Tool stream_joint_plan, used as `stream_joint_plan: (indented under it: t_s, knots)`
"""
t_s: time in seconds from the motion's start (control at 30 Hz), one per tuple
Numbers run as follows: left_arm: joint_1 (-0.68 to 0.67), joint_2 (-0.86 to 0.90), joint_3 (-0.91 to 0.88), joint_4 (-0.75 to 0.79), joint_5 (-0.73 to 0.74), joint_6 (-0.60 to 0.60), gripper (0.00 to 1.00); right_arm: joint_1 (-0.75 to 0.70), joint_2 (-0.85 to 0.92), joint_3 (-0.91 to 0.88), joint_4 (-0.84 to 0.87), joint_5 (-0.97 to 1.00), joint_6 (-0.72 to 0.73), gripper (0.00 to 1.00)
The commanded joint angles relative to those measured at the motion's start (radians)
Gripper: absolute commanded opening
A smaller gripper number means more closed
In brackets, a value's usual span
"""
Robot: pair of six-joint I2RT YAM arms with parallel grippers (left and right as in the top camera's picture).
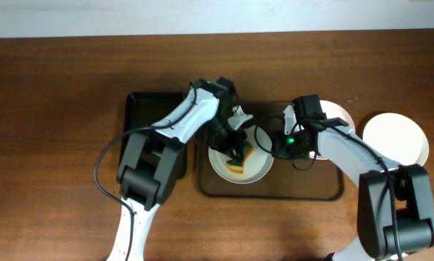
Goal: Clean dirty plates on tray and stack at the side
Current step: 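Scrub the plate's sauce with the sponge while the right gripper holds it, then return the sponge with the left gripper over the black tray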
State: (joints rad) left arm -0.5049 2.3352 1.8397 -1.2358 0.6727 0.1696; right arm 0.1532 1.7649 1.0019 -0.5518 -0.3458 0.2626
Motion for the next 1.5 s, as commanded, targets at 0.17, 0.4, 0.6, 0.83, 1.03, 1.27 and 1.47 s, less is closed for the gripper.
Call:
stream_joint_plan:
  t_s: [0.17, 0.4, 0.6, 0.83, 1.03, 1.27, 1.47]
  knots:
    - [0.168, 0.010, 0.298, -0.094, 0.169, 0.031, 0.00, -0.003, 0.011, -0.016, -0.001, -0.013, 0.008, 0.04]
    - [0.343, 0.010, 0.418, -0.250, -0.325, -0.101, 0.00, -0.003, 0.011, -0.016, -0.001, -0.014, 0.008, 0.24]
    - [0.436, 0.010, 0.317, -0.235, -0.644, -0.259, 0.00, -0.003, 0.011, -0.015, -0.001, -0.014, 0.008, 0.24]
    - [0.438, 0.010, 0.166, -0.109, -0.643, -0.259, 0.70, -0.003, 0.011, -0.014, 0.000, -0.009, 0.007, 0.64]
    - [0.438, 0.010, 0.157, -0.110, -0.643, -0.260, 1.00, 0.005, 0.011, -0.017, 0.011, 0.052, 0.008, 0.43]
    - [0.438, 0.010, 0.157, -0.110, -0.644, -0.259, 1.00, 0.088, 0.011, -0.027, 0.018, 0.200, 0.008, 0.09]
    - [0.438, 0.010, 0.157, -0.110, -0.644, -0.259, 1.00, 0.086, -0.004, 0.040, -0.023, 0.225, 0.005, 0.04]
